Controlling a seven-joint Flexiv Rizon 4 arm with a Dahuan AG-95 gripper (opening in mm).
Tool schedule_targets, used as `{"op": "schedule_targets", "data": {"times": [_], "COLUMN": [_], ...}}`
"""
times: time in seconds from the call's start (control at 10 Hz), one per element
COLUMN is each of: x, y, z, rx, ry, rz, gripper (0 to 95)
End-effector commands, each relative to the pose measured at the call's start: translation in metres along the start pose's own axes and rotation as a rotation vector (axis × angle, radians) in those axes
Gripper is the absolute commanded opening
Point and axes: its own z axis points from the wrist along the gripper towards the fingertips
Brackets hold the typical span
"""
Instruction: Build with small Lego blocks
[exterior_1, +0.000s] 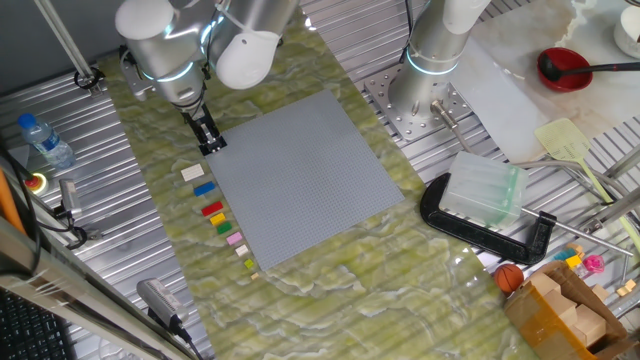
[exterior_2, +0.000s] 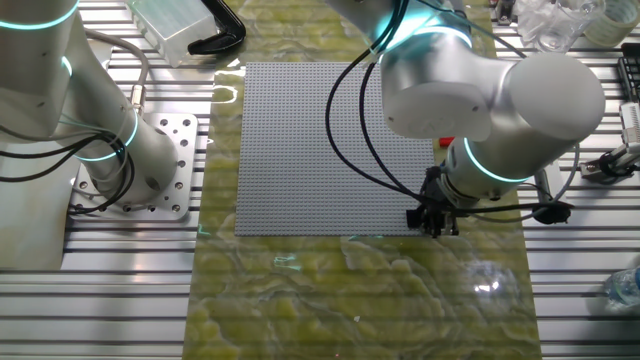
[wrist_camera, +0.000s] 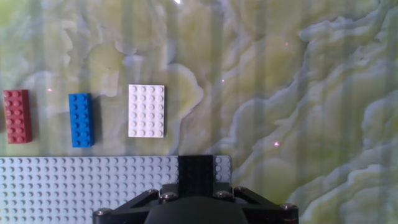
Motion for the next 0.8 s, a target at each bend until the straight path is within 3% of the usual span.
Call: {"op": "schedule_targets", "data": {"times": [0.1, 0.8], "x": [-0.0005, 0.0], "y": [0.0, -0.0002], "z": [0.009, 0.0107], "rx": [-0.001, 0.0], "ry": [0.004, 0.016], "rz": [0.0, -0.001], "gripper": [0.0, 0.0]}}
